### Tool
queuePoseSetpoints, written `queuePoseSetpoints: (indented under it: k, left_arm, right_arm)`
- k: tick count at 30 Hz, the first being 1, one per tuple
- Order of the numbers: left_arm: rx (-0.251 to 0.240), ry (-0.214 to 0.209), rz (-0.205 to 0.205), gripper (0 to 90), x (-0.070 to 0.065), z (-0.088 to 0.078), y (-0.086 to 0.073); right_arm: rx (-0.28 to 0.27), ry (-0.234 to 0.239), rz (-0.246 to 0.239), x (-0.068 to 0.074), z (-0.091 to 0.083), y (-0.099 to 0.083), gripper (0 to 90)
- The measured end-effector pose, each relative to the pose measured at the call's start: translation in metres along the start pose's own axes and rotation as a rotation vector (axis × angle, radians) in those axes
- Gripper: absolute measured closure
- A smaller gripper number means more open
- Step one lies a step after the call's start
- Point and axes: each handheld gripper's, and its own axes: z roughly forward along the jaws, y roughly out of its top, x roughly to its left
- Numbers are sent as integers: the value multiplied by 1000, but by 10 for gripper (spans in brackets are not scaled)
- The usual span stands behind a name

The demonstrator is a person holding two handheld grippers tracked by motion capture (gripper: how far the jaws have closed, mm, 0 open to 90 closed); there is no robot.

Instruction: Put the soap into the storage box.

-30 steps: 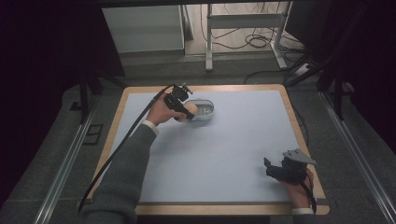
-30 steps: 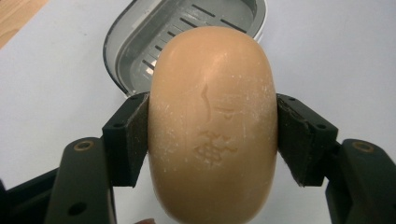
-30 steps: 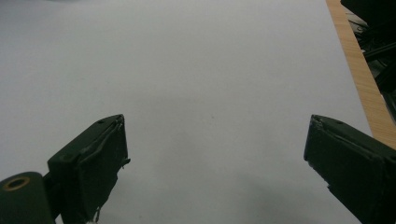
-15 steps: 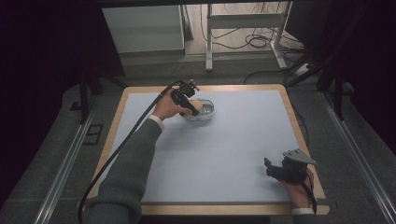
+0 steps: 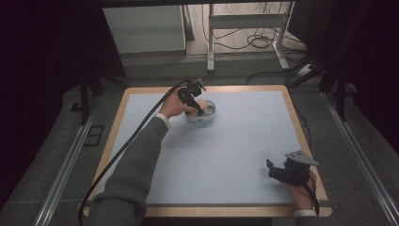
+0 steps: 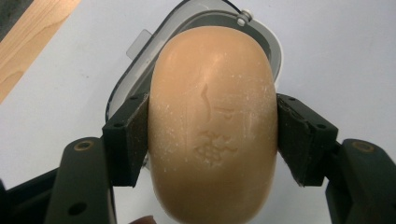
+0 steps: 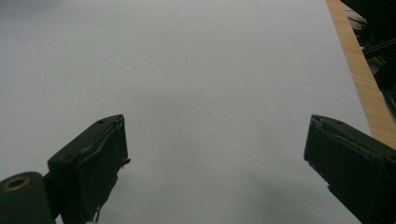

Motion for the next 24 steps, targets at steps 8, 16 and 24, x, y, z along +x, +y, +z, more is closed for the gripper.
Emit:
queuePoseSetpoints:
  k: [8, 16, 24]
  left_arm:
    - [20, -7, -3, 327, 4, 14, 6]
    - [27, -6, -4, 327, 8, 23, 7]
    - [16, 1, -8, 322, 6, 25, 6]
  right_arm:
    - [2, -1, 2, -1, 0, 0, 60]
    - [1, -5, 1, -3, -1, 0, 60]
    - [1, -7, -1, -2, -1, 0, 60]
